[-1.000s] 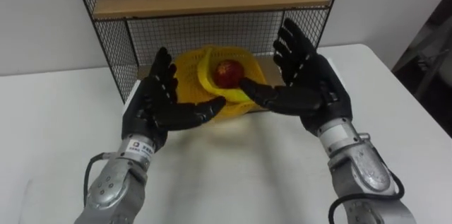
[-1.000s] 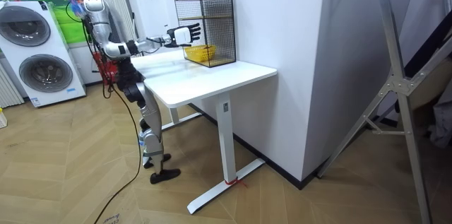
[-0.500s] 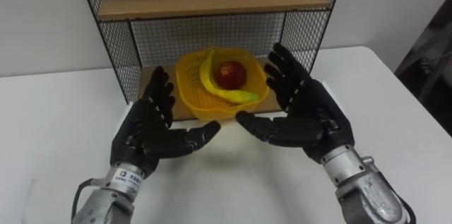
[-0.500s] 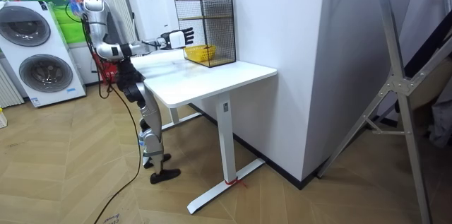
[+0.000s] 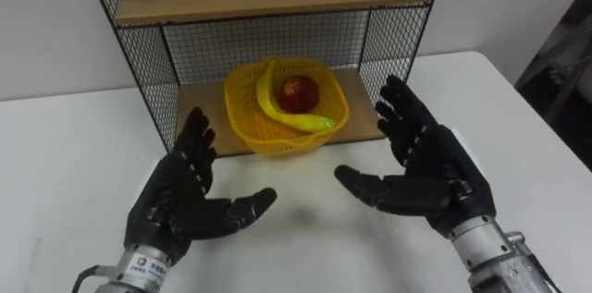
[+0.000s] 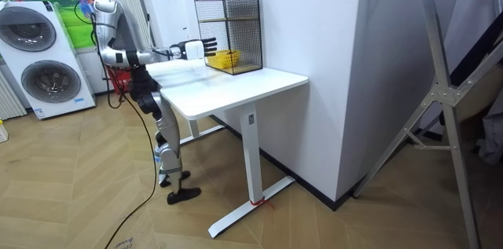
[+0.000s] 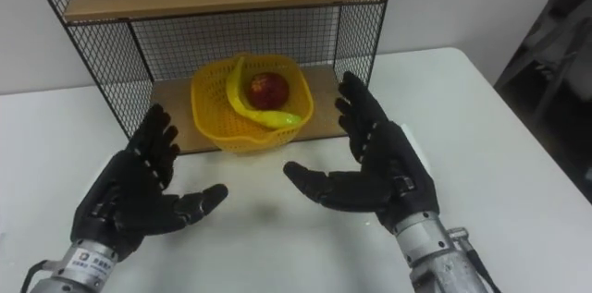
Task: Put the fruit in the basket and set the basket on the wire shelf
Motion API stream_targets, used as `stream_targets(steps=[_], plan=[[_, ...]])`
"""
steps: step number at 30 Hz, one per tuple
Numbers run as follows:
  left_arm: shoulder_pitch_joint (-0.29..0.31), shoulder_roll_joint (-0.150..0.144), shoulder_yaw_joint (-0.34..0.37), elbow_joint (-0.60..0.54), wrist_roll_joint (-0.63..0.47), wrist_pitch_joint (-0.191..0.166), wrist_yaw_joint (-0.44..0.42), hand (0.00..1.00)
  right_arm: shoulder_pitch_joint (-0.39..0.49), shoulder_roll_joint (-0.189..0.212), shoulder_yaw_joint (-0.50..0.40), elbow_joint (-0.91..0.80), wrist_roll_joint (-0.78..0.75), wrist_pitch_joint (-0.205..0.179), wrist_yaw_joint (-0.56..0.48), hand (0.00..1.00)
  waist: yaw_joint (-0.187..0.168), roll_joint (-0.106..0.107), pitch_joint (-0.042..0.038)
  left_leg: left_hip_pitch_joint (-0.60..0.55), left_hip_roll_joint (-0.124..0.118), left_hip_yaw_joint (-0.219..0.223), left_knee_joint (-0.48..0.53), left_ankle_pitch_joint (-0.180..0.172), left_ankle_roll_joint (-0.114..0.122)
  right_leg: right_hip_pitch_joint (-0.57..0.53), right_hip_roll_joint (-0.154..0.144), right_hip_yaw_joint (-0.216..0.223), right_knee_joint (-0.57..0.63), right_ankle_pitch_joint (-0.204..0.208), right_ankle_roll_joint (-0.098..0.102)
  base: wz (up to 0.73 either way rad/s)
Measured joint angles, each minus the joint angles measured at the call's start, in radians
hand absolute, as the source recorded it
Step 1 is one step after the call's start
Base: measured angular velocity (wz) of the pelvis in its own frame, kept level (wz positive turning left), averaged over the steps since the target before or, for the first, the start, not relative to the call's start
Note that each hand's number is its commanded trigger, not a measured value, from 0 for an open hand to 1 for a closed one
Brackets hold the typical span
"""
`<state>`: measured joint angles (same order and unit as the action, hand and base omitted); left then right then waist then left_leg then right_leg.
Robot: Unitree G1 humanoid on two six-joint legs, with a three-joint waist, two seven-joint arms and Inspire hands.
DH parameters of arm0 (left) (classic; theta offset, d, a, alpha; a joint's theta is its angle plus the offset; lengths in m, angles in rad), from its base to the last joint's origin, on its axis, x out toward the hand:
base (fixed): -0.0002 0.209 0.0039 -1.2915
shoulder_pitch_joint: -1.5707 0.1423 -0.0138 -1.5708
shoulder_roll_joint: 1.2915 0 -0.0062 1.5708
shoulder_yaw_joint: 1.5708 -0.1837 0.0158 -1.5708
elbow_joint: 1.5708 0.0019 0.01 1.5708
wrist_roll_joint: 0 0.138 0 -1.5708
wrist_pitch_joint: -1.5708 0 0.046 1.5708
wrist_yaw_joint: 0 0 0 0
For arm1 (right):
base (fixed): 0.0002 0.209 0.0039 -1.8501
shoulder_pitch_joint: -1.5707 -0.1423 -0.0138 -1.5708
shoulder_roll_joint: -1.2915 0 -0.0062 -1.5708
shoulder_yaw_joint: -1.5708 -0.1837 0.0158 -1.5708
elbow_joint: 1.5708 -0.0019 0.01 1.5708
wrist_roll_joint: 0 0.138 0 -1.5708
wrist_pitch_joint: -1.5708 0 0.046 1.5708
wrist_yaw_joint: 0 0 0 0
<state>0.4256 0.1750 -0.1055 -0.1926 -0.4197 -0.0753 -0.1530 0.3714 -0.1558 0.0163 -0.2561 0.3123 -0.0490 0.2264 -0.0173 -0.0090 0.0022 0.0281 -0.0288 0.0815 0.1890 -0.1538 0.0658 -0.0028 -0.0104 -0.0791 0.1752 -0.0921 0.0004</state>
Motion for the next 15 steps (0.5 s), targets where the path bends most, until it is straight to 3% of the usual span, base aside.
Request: stream_targets(steps=[3, 8, 12, 15], plan=[[-0.001, -0.01, 0.047, -0.019, 0.0, -0.012, 0.019, 0.0, 0.01, 0.0, -0.026, -0.023, -0.024, -0.007, -0.036, 0.0, -0.002, 0.001, -0.0004, 0.0, 0.0, -0.002, 0.0, 0.0, 0.0, 0.007, 0.003, -0.002, 0.0, 0.0, 0.0, 0.0], [0.0, -0.019, 0.148, -0.074, 0.044, -0.079, 0.074, 0.0, 0.037, -0.002, -0.091, -0.051, -0.055, -0.067, -0.076, 0.0, 0.001, 0.0, -0.0012, 0.002, 0.0, -0.002, -0.001, 0.001, -0.001, 0.006, 0.004, -0.003, -0.001, 0.001, -0.002, 0.0], [-0.001, -0.045, 0.2, -0.104, 0.111, -0.138, 0.177, 0.0, 0.051, -0.004, -0.131, -0.076, -0.078, -0.087, -0.129, 0.0, 0.008, -0.001, -0.0013, 0.0, 0.0, -0.003, -0.001, 0.001, -0.001, 0.005, 0.003, -0.005, -0.003, 0.0, 0.0, 0.0], [-0.007, -0.046, 0.239, -0.127, 0.14, -0.144, 0.254, 0.0, 0.051, -0.005, -0.171, -0.097, -0.078, -0.094, -0.175, 0.0, 0.024, -0.001, -0.0013, 0.0, 0.0, -0.004, -0.001, 0.001, -0.001, 0.006, 0.004, -0.006, -0.003, 0.001, -0.001, 0.0]])
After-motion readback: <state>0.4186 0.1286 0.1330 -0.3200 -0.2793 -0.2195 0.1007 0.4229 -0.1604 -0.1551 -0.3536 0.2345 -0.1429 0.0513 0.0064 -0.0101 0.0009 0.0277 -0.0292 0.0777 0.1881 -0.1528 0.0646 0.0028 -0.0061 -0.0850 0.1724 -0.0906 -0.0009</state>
